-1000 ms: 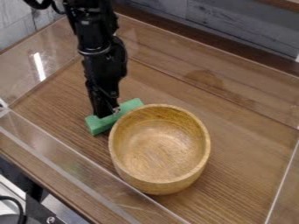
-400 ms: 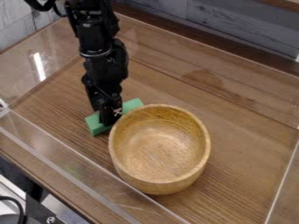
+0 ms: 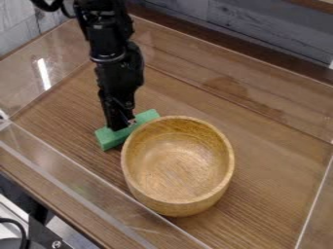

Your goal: Put the green block in the brown bowl

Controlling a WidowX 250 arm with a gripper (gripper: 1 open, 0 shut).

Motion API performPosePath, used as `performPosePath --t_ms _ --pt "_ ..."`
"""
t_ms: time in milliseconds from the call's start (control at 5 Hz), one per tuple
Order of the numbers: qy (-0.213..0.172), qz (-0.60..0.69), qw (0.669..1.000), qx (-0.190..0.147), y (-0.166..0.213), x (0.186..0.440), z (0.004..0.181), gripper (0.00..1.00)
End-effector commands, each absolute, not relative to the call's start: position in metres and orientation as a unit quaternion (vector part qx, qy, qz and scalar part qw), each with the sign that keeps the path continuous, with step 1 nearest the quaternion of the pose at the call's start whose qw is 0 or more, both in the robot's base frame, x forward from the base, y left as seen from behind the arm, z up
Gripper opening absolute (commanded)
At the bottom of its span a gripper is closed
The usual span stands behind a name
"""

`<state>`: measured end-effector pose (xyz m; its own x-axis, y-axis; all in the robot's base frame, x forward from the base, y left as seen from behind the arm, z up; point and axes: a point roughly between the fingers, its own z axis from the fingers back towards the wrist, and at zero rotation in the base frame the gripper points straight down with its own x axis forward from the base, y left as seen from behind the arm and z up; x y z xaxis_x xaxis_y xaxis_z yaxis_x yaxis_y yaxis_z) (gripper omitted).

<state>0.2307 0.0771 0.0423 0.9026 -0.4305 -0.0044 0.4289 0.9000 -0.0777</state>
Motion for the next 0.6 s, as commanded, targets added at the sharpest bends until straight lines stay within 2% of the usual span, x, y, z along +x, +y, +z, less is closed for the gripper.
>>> performPosePath --t_ms 0,400 --pt "-0.012 -0.225 0.974 -0.026 0.0791 0.2414 0.0523 1.00" --pt "-0.012 -0.228 0.973 -0.026 0.0798 0.2413 0.0441 1.00"
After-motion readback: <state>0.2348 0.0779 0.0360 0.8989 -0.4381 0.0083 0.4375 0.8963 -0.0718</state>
